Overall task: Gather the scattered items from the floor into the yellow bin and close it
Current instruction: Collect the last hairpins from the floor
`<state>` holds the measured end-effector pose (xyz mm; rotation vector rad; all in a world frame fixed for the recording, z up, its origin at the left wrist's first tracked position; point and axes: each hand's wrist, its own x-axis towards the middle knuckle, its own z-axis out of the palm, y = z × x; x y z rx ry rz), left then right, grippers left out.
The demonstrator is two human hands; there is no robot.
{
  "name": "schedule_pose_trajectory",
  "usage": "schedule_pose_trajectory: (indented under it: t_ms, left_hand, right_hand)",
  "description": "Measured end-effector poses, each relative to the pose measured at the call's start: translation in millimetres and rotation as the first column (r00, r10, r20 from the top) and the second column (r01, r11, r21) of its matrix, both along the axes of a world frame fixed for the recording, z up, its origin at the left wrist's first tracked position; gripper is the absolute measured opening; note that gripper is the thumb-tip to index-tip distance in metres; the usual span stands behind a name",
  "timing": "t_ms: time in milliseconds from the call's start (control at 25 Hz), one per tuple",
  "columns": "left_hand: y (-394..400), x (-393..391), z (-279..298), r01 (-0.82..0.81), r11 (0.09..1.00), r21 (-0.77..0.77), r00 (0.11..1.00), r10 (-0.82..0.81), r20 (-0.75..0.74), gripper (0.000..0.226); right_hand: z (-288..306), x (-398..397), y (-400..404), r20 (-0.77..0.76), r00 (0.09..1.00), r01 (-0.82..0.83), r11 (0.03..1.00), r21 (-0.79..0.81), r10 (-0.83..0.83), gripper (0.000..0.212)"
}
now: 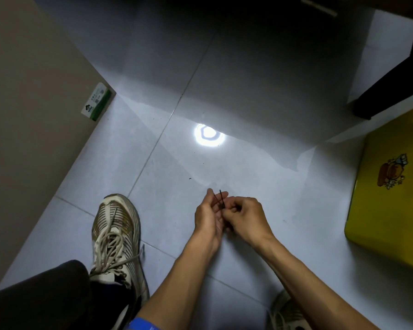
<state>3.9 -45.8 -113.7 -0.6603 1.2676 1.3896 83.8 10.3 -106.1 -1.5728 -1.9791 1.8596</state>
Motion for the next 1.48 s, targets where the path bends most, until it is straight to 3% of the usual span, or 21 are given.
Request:
schedule_pose_trajectory:
  t_ms: [80,280,400,480,520,600,680,800,920,1040,1200,1240,1280,1360,1480]
  left_hand:
    - [2,-1,4,-0.003,0.999,0.035,0.998,0.000,0.065,0.044]
    - [-4,-7,6,-0.109,0.994,0.000,0.994,0.109,0.022,0.028]
    - [-9,-7,4,-0.123,0.992,-0.015,0.992,0.123,0.019,0.025]
    - [-15,-9,1,-0.146,0.989,-0.030,0.989,0.146,0.011,0.024]
    - [-19,-11,-1,-0.145,0.989,-0.040,0.989,0.145,0.004,0.027]
    - [-26,-13,-6,-0.109,0.992,-0.066,0.994,0.109,-0.004,0.040]
    - [-32,-13,-9,-0.046,0.994,-0.098,0.999,0.044,-0.015,0.045]
    - [-38,-12,-14,0.036,0.986,-0.161,0.997,-0.047,-0.063,0.038]
    - [-44,-13,-17,0.048,0.982,-0.185,0.996,-0.062,-0.069,0.036]
    - [-49,-15,-17,0.024,0.982,-0.186,0.996,-0.039,-0.081,0.036]
    - [-53,-17,-17,-0.013,0.982,-0.188,0.996,-0.005,-0.095,0.033]
    - [-51,-15,-17,-0.020,0.983,-0.185,0.995,0.001,-0.101,0.032]
    - [-48,-14,-17,-0.021,0.983,-0.180,0.994,0.002,-0.106,0.032]
    - [-40,-8,-17,-0.006,0.986,-0.168,0.994,-0.013,-0.113,0.031]
    - [-28,2,-15,0.026,0.990,-0.139,0.993,-0.042,-0.109,0.032]
  right_hand:
    - [11,-1,-6,-0.017,0.999,-0.032,0.999,0.021,0.032,0.021]
    - [28,2,-13,-0.159,0.987,-0.005,0.995,-0.103,-0.012,0.032]
    - [35,11,-16,-0.252,0.965,0.054,0.997,-0.058,-0.067,0.031]
    - [26,25,-9,-0.136,0.986,0.117,0.983,0.141,-0.098,0.018]
    - [18,32,-5,0.023,0.998,0.042,0.958,0.284,-0.051,0.012]
    - [1,41,-6,0.357,0.926,-0.255,0.896,0.363,0.119,0.021]
    - [-15,40,-16,0.512,0.813,-0.485,0.809,0.331,0.278,0.031]
    - [-29,28,-27,0.572,0.737,-0.636,0.656,0.406,0.361,0.039]
    - [-31,19,-28,0.562,0.751,-0.648,0.546,0.530,0.346,0.034]
    - [-30,7,-18,0.564,0.738,-0.666,0.541,0.515,0.371,0.012]
    - [-21,-10,-14,0.681,0.634,-0.757,0.473,0.451,0.365,0.014]
    - [-22,-11,-13,0.677,0.646,-0.746,0.478,0.463,0.352,0.014]
    - [-24,-8,-11,0.627,0.694,-0.697,0.548,0.462,0.355,0.012]
    - [-25,2,-1,0.456,0.832,-0.504,0.774,0.382,0.316,0.008]
    - [-7,14,2,0.228,0.947,-0.283,0.923,0.262,0.226,0.011]
